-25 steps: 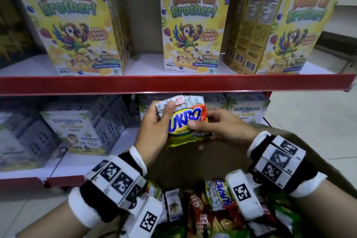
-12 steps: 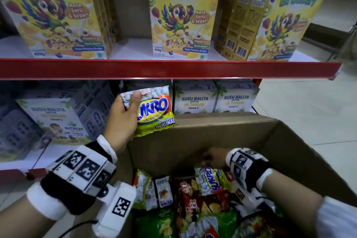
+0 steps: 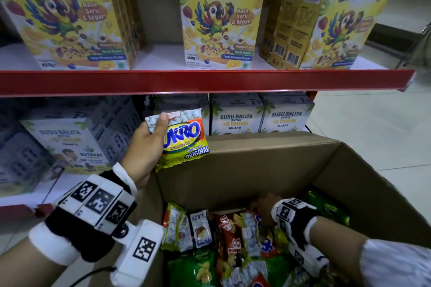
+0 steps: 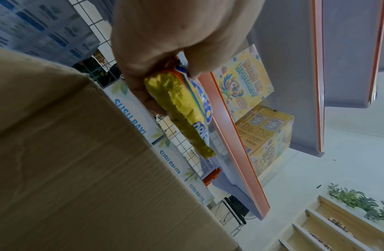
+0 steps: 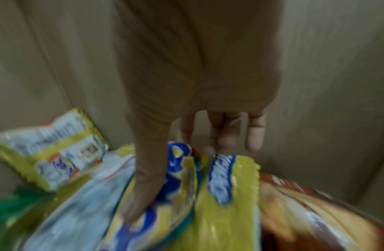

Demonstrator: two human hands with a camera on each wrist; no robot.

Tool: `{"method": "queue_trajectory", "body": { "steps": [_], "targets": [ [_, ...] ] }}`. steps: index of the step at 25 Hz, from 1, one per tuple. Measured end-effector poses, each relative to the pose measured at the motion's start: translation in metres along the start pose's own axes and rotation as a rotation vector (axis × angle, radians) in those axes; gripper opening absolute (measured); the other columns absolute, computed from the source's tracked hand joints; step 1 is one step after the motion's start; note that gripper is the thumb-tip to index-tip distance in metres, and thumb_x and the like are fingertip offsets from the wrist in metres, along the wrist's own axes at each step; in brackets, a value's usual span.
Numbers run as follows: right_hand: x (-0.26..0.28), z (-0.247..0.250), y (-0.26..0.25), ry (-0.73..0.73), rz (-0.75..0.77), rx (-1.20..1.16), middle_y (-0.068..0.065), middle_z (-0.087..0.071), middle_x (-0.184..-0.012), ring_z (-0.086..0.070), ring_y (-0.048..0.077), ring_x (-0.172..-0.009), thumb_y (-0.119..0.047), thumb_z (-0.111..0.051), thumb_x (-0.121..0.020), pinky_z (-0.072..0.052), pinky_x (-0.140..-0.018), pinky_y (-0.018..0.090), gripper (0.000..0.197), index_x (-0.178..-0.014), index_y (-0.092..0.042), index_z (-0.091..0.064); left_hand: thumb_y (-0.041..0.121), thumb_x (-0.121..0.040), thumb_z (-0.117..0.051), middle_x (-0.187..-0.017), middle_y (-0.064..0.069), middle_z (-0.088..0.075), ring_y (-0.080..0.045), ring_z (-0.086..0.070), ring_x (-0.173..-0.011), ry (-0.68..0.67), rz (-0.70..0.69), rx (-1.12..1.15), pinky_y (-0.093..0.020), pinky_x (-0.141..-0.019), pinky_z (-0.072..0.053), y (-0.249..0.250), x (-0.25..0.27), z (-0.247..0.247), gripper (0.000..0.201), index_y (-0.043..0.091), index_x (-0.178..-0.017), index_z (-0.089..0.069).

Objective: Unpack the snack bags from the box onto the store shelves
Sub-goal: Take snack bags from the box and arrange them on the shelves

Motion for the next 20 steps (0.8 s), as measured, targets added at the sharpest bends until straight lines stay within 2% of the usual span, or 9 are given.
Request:
{"method": "queue_trajectory", "body": {
  "steps": [2, 5, 6, 8, 11, 13, 16, 18, 20],
  "targets": [
    [0.019, 0.022, -0.010, -0.020, 0.097, -0.036, 0.011, -0.055, -0.130, -0.052, 0.026, -0.119, -0.026, -0.071, -0.083, -0.041, -0.093, 0.027, 0.055, -0.131, -0.007, -0.052, 0.036, -0.097, -0.047, -0.074, 0.005, -0.074, -0.004, -0.069, -0.063, 0.020, 0.005, 0.021, -0.024, -0.065, -0.058, 0.002, 0.000, 0.003, 0.025, 0.019, -0.090, -0.064],
    [0.057, 0.081, -0.023, 0.081, 0.349, -0.409, 0.001, -0.065, -0.092, -0.059, 0.016, -0.081, -0.014, -0.076, -0.078, -0.047, -0.069, 0.015, 0.025, -0.099, -0.007, -0.065, 0.036, -0.096, -0.048, -0.094, -0.006, -0.073, -0.011, -0.070, -0.072, 0.073, -0.013, 0.058, -0.033, -0.074, -0.058, 0.009, -0.002, 0.011, 0.031, 0.009, -0.108, -0.059],
    [0.071, 0.105, -0.025, 0.162, 0.415, -0.569, 0.000, -0.068, -0.091, -0.062, 0.015, -0.080, -0.013, -0.078, -0.076, -0.050, -0.070, 0.014, 0.025, -0.097, -0.005, -0.067, 0.037, -0.096, -0.047, -0.098, -0.008, -0.072, -0.014, -0.070, -0.075, 0.072, -0.015, 0.069, -0.034, -0.075, -0.058, 0.012, -0.001, 0.012, 0.034, 0.008, -0.112, -0.056],
    [0.097, 0.149, -0.027, 0.315, 0.529, -0.917, 0.006, -0.072, -0.104, -0.068, 0.017, -0.092, -0.017, -0.082, -0.068, -0.054, -0.085, 0.026, 0.040, -0.104, -0.005, -0.069, 0.038, -0.096, -0.046, -0.103, -0.008, -0.071, -0.014, -0.070, -0.079, 0.047, -0.012, 0.096, -0.034, -0.077, -0.058, 0.015, 0.001, 0.011, 0.029, 0.014, -0.110, -0.053],
    [0.118, 0.177, -0.037, 0.377, 0.718, -1.311, 0.011, -0.070, -0.114, -0.066, 0.029, -0.107, -0.023, -0.085, -0.060, -0.051, -0.092, 0.042, 0.053, -0.109, -0.013, -0.070, 0.042, -0.095, -0.042, -0.119, -0.004, -0.065, -0.012, -0.068, -0.099, -0.054, 0.007, 0.084, -0.036, -0.092, -0.054, 0.020, 0.013, -0.004, 0.031, 0.023, -0.119, -0.047],
    [0.123, 0.177, -0.049, 0.378, 0.752, -1.353, 0.012, -0.071, -0.109, -0.068, 0.030, -0.101, -0.020, -0.085, -0.059, -0.055, -0.086, 0.044, 0.048, -0.105, -0.014, -0.071, 0.046, -0.092, -0.043, -0.122, -0.005, -0.066, -0.018, -0.067, -0.105, -0.146, 0.025, 0.121, -0.038, -0.091, -0.054, 0.022, 0.022, -0.018, 0.036, 0.025, -0.122, -0.044],
    [0.123, 0.173, -0.061, 0.429, 0.701, -1.336, 0.013, -0.073, -0.103, -0.069, 0.031, -0.096, -0.019, -0.084, -0.060, -0.053, -0.090, 0.049, 0.047, -0.103, -0.008, -0.070, 0.049, -0.079, -0.055, -0.116, -0.004, -0.069, -0.018, -0.069, -0.100, -0.253, 0.035, 0.188, -0.033, -0.082, -0.058, 0.025, 0.034, -0.031, 0.051, 0.023, -0.121, -0.043],
    [0.127, 0.171, -0.065, 0.435, 0.718, -1.310, 0.006, -0.075, -0.095, -0.071, 0.024, -0.086, -0.023, -0.081, -0.063, -0.057, -0.079, 0.036, 0.042, -0.101, -0.010, -0.069, 0.036, -0.077, -0.063, -0.121, -0.005, -0.065, -0.017, -0.067, -0.104, -0.269, 0.001, 0.133, -0.032, -0.089, -0.055, 0.025, 0.037, -0.033, 0.055, 0.018, -0.125, -0.043],
    [0.129, 0.168, -0.062, 0.391, 0.680, -1.190, -0.004, -0.072, -0.076, -0.066, 0.010, -0.065, -0.037, -0.078, -0.062, -0.052, -0.056, 0.022, 0.041, -0.093, -0.015, -0.065, 0.019, -0.083, -0.064, -0.123, -0.006, -0.064, -0.019, -0.064, -0.110, -0.207, -0.013, 0.092, -0.036, -0.096, -0.051, 0.024, 0.034, -0.027, 0.048, 0.013, -0.127, -0.044]
  ]
}}
Point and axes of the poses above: each hand's wrist, its own x-axis away from the middle knuckle, its own z-axis out of the back of the hand, y = z × x, the point moved 4 cm from there along -x, towards the middle knuckle
